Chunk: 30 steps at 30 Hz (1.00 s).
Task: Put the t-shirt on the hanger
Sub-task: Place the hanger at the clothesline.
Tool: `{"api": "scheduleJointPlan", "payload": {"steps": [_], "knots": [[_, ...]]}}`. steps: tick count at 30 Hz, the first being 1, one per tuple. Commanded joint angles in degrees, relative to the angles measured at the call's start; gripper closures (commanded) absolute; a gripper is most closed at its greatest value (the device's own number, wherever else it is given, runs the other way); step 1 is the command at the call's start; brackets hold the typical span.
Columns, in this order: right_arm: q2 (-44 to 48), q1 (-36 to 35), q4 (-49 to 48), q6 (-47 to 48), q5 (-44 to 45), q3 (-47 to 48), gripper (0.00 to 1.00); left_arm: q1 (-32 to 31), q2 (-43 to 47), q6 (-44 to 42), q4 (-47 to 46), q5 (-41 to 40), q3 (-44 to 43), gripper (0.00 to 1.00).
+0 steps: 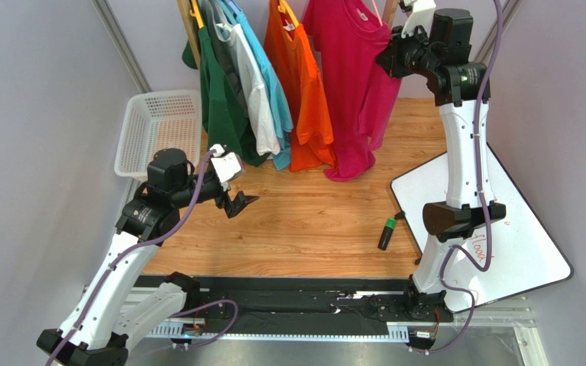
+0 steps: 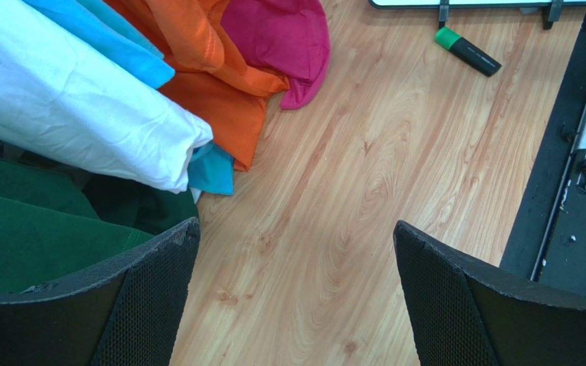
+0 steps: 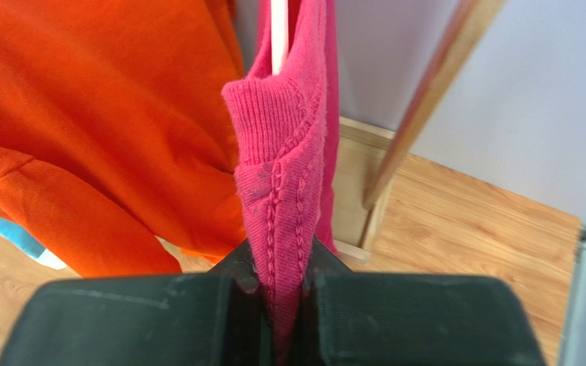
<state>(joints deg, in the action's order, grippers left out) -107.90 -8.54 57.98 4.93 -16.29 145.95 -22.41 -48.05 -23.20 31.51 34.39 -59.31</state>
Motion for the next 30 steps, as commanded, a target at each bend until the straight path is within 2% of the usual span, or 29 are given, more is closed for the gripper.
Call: {"api": "scheduleJointPlan", "payload": {"steps": [1,8,18,24,25,27,28,30], "knots": [[-3.5,0.0,-4.8,-1.4,-9.6,2.0,1.0,0.1,0.9,0.7,1.1,-0.2,0.2,0.01],[-8.9,0.2,-5.2,-0.4,-9.8,4.6,1.0,0.1,1.7,0.7,1.9,-0.9,0.3,0.01],[-12.2,1.0,-10.8,-1.5,-6.5,5.6,1.0,0.1,0.8,-0.5,1.7,-2.1,0.2,0.01],[-8.7,3.0,-10.3,-0.1,-5.0,1.7,0.87,0.2,-0.1,0.6,2.9,-3.7,-0.5,0.01],[-8.0,3.5,-10.2,0.0,-4.8,0.1,0.73,0.6,-0.3,1.3,3.5,-3.7,-0.9,0.01],[-5.8,4.9,-9.3,0.3,-5.2,-2.2,0.53,1.4,-1.3,4.1,4.1,-2.7,-1.5,0.01],[-3.5,5.4,-9.0,0.8,-5.5,-3.5,0.33,2.2,-1.7,5.1,5.1,-2.0,-2.6,0.01],[-1.1,6.5,-8.8,1.4,-5.6,-7.4,0.15,3.3,-3.2,8.3,5.7,0.4,-3.6,0.01]]}}
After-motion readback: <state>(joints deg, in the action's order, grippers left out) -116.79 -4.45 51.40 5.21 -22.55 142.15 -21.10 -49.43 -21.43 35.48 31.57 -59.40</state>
